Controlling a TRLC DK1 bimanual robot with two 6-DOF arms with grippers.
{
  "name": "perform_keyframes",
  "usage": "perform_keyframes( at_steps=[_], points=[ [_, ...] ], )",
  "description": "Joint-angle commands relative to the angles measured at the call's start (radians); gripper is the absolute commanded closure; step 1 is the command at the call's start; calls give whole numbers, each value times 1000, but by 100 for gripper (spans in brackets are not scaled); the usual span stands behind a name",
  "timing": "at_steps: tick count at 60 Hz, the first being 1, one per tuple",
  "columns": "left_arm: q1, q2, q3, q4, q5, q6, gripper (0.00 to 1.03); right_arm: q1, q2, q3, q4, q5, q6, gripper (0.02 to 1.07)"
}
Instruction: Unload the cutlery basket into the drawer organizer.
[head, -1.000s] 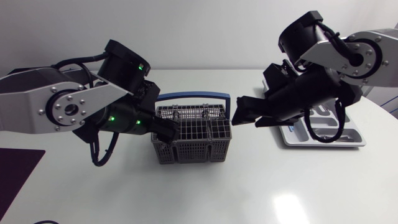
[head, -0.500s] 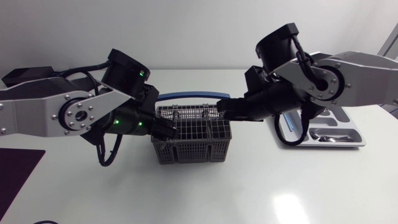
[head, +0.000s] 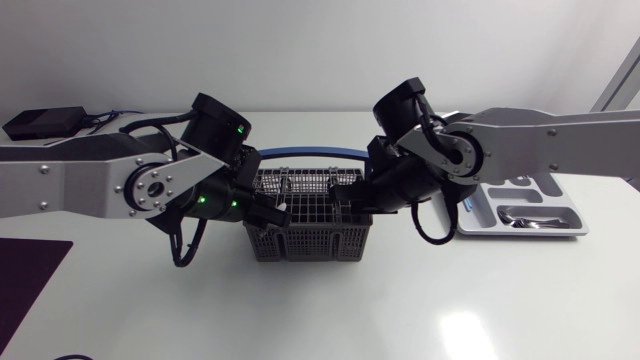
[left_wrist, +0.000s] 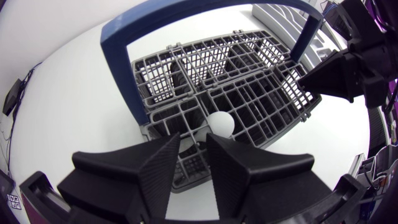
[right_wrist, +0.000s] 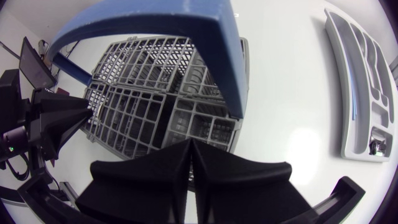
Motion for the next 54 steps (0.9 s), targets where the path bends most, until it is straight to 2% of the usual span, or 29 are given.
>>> perform_keyframes(
  at_steps=[1, 6, 11, 17, 23, 30, 33, 46, 51, 54],
  points=[
    [12, -31, -41, -15, -5, -17, 71, 14, -31, -10, -35, 3, 29, 101],
    [9, -91, -42, -17, -3, -17, 68, 20, -67, -6, -29, 3, 45, 100],
    [12, -110, -45, -17, -3, -14, 60, 26, -84, -3, -29, 3, 52, 93],
    [17, -114, -56, -14, 6, -3, 57, 40, -92, 7, -35, 2, 63, 86],
    [19, -114, -64, -14, 17, 6, 49, 55, -89, 16, -38, -2, 74, 86],
    [29, -117, -68, -14, 35, 26, 47, 81, -77, 39, -35, -5, 82, 86],
    [40, -118, -73, -12, 57, 37, 46, 94, -72, 50, -35, -8, 83, 82],
    [108, -127, -88, -8, 172, 89, 43, 127, -9, 103, -35, -38, 118, 79],
    [131, -140, -101, 2, 210, 116, 43, 146, 17, 123, -40, -49, 125, 70],
    [135, -153, -114, 12, 230, 138, 40, 157, 31, 135, -40, -55, 129, 70]
  ],
)
